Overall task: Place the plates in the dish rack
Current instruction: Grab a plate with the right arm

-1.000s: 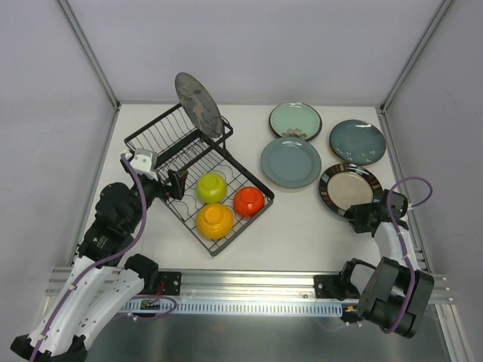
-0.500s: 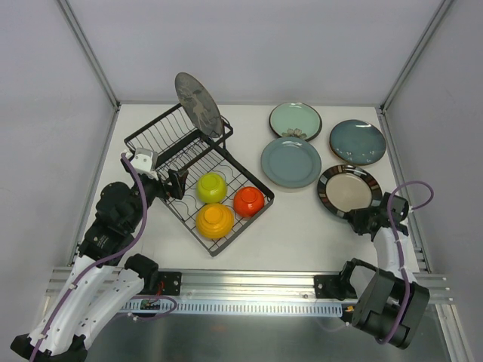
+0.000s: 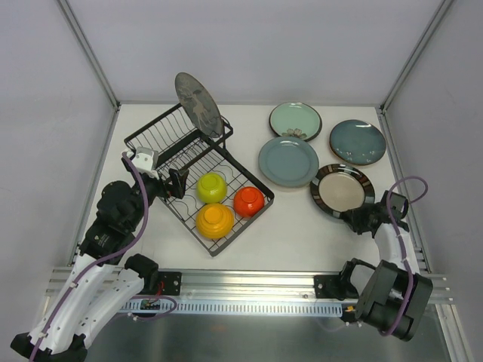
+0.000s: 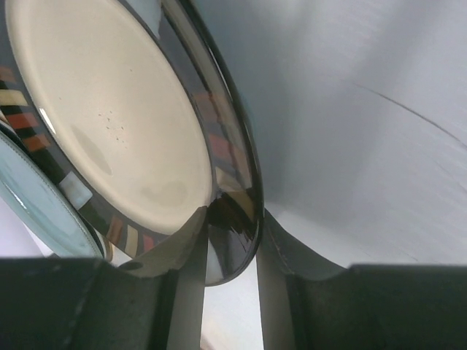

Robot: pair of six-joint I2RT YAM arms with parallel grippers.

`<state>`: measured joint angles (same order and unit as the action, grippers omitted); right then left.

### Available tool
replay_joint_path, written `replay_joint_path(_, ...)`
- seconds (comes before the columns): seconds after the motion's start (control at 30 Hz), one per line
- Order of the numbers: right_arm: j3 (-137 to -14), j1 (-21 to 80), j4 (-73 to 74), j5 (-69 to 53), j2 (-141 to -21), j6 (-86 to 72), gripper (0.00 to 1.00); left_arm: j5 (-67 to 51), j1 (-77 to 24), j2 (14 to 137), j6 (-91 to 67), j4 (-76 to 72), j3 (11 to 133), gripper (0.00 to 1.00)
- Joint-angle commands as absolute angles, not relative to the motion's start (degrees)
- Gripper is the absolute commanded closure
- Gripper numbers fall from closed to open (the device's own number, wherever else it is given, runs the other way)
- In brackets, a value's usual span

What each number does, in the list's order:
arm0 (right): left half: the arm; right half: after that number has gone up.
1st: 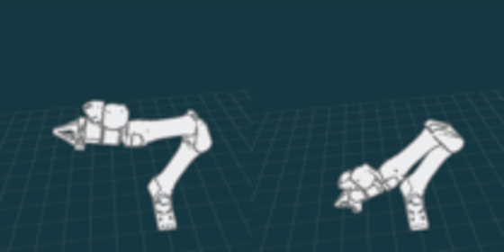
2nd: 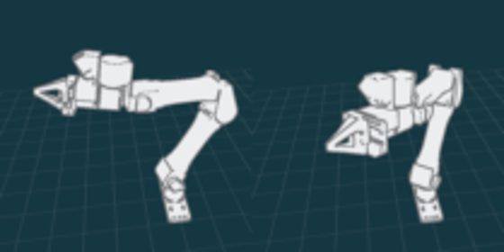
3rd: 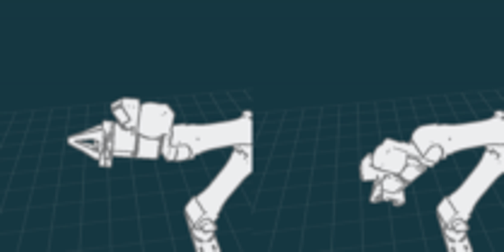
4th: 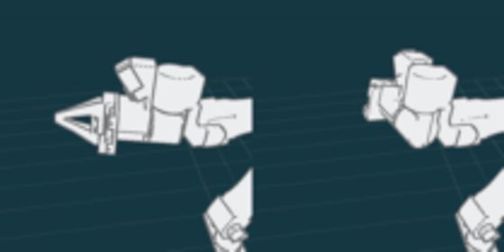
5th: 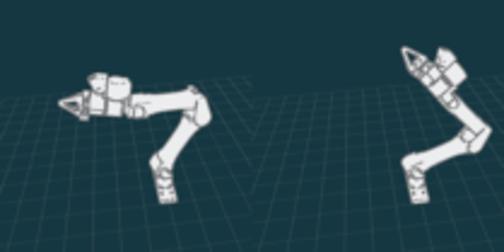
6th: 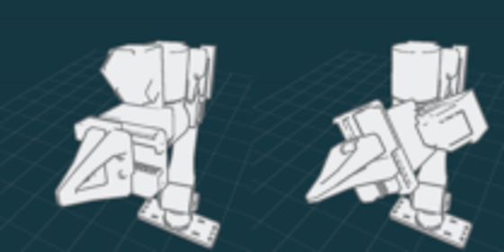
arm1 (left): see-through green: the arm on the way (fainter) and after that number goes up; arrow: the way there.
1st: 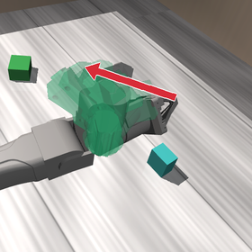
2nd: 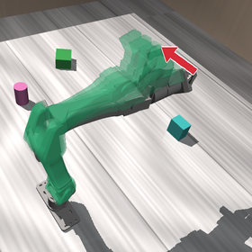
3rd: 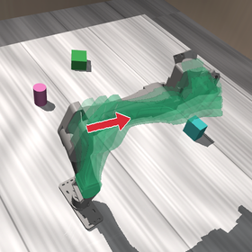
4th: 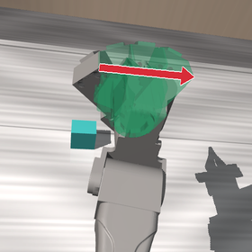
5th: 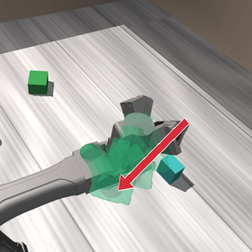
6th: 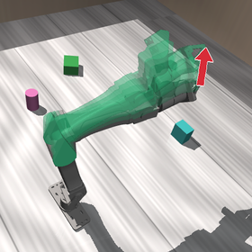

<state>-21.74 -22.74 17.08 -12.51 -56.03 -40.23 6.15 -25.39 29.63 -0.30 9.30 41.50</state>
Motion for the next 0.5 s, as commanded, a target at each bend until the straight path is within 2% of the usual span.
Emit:
replay_joint_path(0.0,-24.6,-21.53,16.53,-18.45,-61.5,-31.82,0.99,4.83,-24.79,30.94,-0.53,13.09,40.25,0.01)
replay_joint_path(0.23,-29.35,-20.48,16.34,-19.52,-68.03,-28.3,0.97,4.83,-24.79,31.46,-0.53,13.1,40.17,0.01)
replay_joint_path(0.47,-29.97,-20.57,21.17,-13.19,-64.87,-28.48,0.7,5.01,-24.78,31.55,-0.53,13.1,40.08,0.01)
